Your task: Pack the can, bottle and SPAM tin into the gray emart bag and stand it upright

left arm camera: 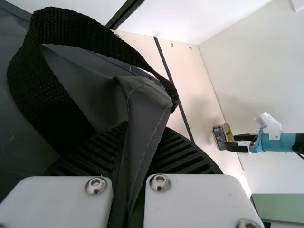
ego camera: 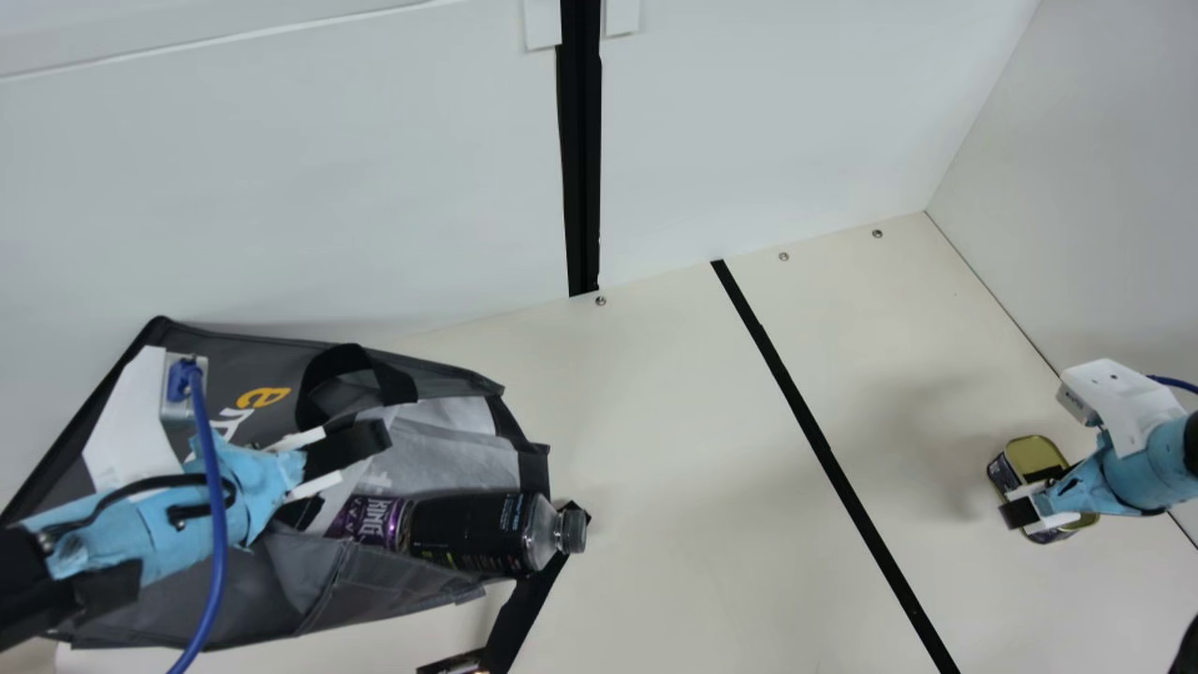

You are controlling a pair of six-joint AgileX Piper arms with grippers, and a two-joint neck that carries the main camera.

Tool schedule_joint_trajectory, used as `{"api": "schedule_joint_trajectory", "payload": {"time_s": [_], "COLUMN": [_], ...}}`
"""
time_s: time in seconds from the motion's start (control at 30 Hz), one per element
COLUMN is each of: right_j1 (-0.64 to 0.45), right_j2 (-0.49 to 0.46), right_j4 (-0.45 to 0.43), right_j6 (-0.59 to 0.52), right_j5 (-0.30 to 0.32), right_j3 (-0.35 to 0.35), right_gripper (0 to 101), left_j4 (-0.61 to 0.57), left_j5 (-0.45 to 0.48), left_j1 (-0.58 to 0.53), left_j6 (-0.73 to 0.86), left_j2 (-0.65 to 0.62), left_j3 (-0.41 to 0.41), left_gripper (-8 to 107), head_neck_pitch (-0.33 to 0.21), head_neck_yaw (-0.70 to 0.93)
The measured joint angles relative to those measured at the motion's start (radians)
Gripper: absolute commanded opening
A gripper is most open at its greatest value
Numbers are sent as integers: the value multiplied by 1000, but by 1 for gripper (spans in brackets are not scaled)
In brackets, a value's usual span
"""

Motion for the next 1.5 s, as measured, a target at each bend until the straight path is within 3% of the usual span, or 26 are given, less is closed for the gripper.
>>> {"api": "schedule_joint_trajectory", "payload": {"time_s": [0.13, 0.6, 1.13, 1.5], "right_j1": [10, 30, 52, 96], "right_j2": [28, 103, 82, 2], "right_j4": [-2, 8, 68, 71], "right_j6": [5, 3, -86, -98], "right_j5": [-25, -46, 29, 86], "right_j3": [1, -47, -131, -129], "right_gripper": [95, 1, 0, 0], "left_j4": [0, 0, 0, 0], "left_j5": [0, 0, 0, 0], "left_j1": [0, 0, 0, 0], "left_j6": [0, 0, 0, 0], "left_j2": [0, 0, 0, 0], "left_j3": [0, 0, 0, 0], "left_gripper": [-8, -8, -8, -8], "head_neck_pitch": [-2, 0, -2, -2], "head_neck_yaw": [0, 0, -2, -2]}}
